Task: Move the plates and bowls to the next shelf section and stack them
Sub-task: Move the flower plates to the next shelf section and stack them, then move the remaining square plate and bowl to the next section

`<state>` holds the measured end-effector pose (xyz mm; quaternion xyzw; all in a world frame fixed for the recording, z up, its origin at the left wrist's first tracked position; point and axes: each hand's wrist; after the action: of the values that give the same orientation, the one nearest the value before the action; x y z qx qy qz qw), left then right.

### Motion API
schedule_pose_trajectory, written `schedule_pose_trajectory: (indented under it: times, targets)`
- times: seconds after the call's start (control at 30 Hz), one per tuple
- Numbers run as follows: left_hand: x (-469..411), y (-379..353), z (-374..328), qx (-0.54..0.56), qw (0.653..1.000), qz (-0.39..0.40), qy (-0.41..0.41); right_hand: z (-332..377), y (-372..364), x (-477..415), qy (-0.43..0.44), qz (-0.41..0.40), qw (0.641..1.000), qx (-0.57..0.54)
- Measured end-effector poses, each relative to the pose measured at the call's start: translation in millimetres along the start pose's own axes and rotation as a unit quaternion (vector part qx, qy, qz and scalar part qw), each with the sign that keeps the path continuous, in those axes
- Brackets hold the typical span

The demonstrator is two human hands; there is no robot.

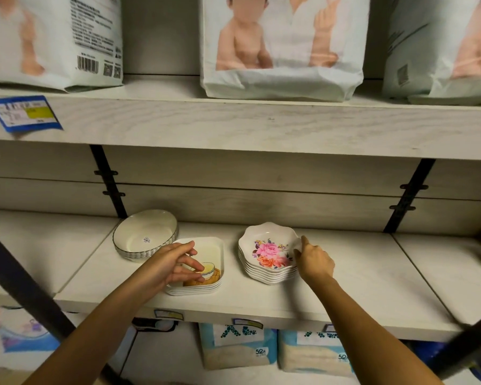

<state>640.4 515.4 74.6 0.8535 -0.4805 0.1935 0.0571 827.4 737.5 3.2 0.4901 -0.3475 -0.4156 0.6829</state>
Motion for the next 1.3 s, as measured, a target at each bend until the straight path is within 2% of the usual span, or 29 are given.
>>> schedule_pose_trajectory:
  times: [0.1,0.2,0.33,0.47,0.7,0.87,0.97,1.3]
  targets:
    - [5,4,0,0.007,1.000,0.006,-0.008,7,14,18,-0.005,-0.015,0.998,-0.056]
    - [13,11,0,0.008,1.000,0.010,-0.027,17,27,50,0.092,0.017,0.984,-0.150]
    - [28,24,3,-0.030,0.998,0.014,-0.062,39,41,92,0.204,0.072,0.936,-0.277]
    - [44,49,7,-0.053,0.993,0.027,-0.100,76,53,128,0.262,0.098,0.892,-0.356]
    - [65,124,5,-0.060,0.991,0.042,-0.115,151,35,167,0.270,0.115,0.874,-0.388]
    - [78,209,-4,-0.075,0.986,0.113,-0.099,227,2,198,0.246,0.100,0.871,-0.414]
    - [93,254,-6,-0.141,0.975,0.106,-0.136,277,-12,215,0.244,0.080,0.865,-0.431]
    - [120,380,-21,-0.126,0.979,0.076,-0.141,397,-35,244,0.287,0.110,0.861,-0.405]
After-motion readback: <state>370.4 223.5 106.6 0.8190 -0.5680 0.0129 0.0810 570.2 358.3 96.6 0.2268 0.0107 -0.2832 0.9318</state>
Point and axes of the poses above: each hand's wrist, its own x-axis away from the middle knuckle, its own y-axis out of the back of the hand, z = x × y, and after that the axes turned 5 degrees about z, right-handed
